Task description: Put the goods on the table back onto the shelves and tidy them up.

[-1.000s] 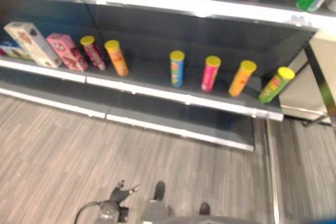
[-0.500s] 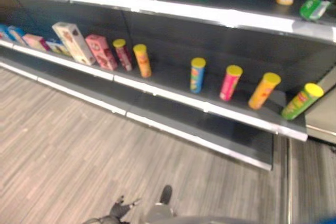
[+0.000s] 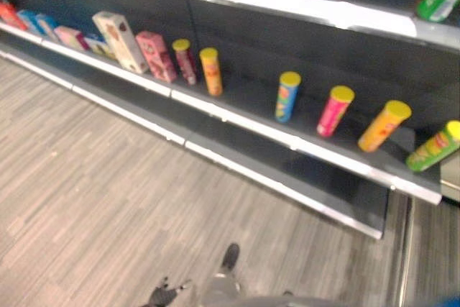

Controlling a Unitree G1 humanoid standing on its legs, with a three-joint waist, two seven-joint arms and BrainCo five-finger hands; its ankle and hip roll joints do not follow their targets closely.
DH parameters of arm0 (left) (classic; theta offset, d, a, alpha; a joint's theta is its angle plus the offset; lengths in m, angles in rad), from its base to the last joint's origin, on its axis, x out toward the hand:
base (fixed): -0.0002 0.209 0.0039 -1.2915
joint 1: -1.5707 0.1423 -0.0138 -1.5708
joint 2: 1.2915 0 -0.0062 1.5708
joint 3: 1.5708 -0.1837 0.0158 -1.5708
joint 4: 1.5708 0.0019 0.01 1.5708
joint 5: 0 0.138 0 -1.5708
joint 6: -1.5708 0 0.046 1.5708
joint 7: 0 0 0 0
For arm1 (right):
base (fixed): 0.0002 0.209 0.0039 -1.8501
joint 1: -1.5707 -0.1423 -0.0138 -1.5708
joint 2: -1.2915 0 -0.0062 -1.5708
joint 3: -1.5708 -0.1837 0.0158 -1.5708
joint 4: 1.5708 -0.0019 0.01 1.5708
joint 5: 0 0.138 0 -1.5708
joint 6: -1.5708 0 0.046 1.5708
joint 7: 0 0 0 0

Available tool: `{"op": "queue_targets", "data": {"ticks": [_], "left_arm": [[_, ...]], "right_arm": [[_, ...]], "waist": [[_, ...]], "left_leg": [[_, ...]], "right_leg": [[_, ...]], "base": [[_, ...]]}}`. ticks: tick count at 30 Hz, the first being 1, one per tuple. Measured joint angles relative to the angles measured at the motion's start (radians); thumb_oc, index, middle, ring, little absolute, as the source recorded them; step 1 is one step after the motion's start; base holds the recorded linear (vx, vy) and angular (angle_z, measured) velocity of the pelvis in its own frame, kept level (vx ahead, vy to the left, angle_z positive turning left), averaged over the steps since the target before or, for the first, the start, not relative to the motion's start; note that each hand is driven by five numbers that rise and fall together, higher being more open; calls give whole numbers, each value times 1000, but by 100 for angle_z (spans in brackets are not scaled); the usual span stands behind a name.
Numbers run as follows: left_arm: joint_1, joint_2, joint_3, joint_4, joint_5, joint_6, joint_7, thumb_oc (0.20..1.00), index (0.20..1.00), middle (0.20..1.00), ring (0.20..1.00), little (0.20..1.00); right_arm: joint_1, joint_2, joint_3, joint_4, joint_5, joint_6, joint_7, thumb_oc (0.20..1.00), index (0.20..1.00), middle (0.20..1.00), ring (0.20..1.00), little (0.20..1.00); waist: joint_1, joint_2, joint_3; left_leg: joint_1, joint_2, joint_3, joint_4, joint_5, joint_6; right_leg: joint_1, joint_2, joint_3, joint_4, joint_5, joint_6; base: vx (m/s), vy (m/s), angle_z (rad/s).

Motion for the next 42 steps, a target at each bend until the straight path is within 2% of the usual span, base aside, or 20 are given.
{"op": "queue_targets", "data": {"ticks": [9,17,42], "left_arm": [[-5,-1,-1,0,0,-4,9,1000,1000,1000,1000,1000],[-8,-1,-13,1,0,-4,16,1000,1000,1000,1000,1000],[-27,-1,-38,-1,1,-4,17,1000,1000,1000,1000,1000]], "right_arm": [[-28,5,37,39,0,-2,-1,200,200,200,200,200],[-56,7,73,116,-2,-2,2,200,200,200,200,200],[-69,9,105,121,-2,-3,39,200,200,200,200,200]], "waist": [[9,0,1],[10,2,2],[6,-12,12]], "left_leg": [[-13,0,5,2,11,-1],[-29,12,9,8,20,-14],[-24,12,40,16,21,-13]], "right_leg": [[-6,6,1,3,-8,-3],[0,30,-30,3,-22,-16],[9,29,-28,3,-30,-11]], "base": [[7,-3,5],[7,-1,12],[0,0,0]]}}
